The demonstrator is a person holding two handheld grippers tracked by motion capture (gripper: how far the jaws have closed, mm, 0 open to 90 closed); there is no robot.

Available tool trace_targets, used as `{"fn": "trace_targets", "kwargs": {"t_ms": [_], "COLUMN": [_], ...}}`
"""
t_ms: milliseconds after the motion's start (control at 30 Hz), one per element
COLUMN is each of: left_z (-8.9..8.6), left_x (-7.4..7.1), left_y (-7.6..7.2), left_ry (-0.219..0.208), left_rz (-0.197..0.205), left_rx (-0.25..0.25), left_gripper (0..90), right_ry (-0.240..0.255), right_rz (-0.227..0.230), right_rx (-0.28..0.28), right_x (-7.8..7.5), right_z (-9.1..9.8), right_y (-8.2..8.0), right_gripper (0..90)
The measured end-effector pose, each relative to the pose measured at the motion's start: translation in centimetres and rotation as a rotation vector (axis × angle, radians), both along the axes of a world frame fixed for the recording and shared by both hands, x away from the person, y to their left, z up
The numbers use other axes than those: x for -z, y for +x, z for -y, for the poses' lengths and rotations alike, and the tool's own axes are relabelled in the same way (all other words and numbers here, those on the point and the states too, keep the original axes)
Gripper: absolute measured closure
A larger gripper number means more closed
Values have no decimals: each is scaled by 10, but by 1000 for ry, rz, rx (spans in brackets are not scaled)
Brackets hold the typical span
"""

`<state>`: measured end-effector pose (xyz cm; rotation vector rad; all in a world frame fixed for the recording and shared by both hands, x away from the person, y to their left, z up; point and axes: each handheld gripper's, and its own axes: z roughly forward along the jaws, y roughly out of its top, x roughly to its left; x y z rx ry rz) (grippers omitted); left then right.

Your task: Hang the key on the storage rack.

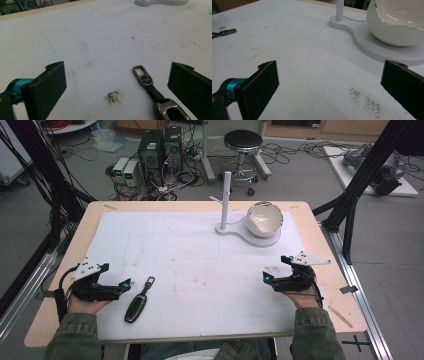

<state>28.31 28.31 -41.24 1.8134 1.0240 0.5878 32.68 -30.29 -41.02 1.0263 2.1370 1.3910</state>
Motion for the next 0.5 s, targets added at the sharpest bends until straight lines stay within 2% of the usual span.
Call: {"fn": "trace_targets", "kwargs": {"t_ms": [67, 100, 200, 333, 500], "left_z": [1, 1, 1, 4, 14], "left_x": [-1, -3, -5, -8, -12], "left_y": [0, 0, -1, 0, 1], "left_ry": [1, -17, -26, -7, 20], "left_rz": [-2, 0, 4, 1, 0], "left_rx": [-1, 2, -3, -6, 17], "left_gripper": [24, 24, 24, 24, 24], "right_ry": [-11, -8, -13, -24, -24], "right_rz": [9, 5, 6, 13, 22], "right_rx": [-3, 0, -5, -6, -6], "right_x": [-1, -1, -1, -1, -1], "right_z": [-2, -2, -3, -4, -4], "right_y": [1, 0, 0, 1, 1], "right_gripper": [5, 5, 5, 5, 5]}}
